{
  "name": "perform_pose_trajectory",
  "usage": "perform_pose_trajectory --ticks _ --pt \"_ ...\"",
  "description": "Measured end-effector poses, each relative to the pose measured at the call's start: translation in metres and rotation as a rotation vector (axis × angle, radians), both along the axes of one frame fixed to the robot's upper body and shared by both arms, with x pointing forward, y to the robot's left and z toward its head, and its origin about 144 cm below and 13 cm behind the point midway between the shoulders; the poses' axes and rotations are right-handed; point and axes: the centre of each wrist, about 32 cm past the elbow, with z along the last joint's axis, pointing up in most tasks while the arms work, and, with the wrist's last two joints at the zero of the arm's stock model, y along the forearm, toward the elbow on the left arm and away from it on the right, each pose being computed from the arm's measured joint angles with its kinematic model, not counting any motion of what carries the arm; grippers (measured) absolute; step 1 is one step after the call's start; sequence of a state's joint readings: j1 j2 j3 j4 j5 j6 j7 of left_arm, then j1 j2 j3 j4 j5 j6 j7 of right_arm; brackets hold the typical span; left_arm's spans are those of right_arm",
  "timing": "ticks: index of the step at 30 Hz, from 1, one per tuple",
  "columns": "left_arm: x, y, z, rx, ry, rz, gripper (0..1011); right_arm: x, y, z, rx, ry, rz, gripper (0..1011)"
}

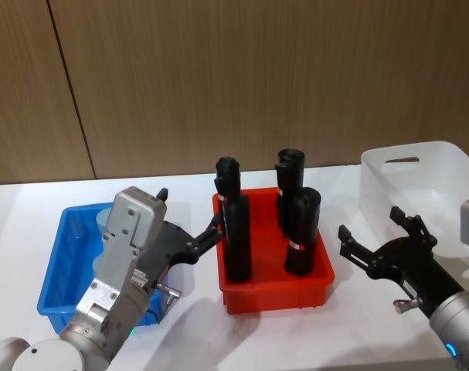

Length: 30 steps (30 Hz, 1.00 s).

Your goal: Pick the cotton swabs from the blue box and place them into the white box.

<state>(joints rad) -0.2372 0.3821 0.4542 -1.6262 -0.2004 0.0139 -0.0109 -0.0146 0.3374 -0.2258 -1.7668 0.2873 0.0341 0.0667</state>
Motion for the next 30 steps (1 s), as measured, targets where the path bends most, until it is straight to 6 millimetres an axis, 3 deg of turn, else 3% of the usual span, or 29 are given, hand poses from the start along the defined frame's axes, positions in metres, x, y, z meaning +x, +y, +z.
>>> perform_pose_trajectory --ticks 30 --pt "0.0 0.0 0.0 0.0 0.0 0.0 1004 0.0 0.0 0.0 0.0 0.0 0.0 1002"
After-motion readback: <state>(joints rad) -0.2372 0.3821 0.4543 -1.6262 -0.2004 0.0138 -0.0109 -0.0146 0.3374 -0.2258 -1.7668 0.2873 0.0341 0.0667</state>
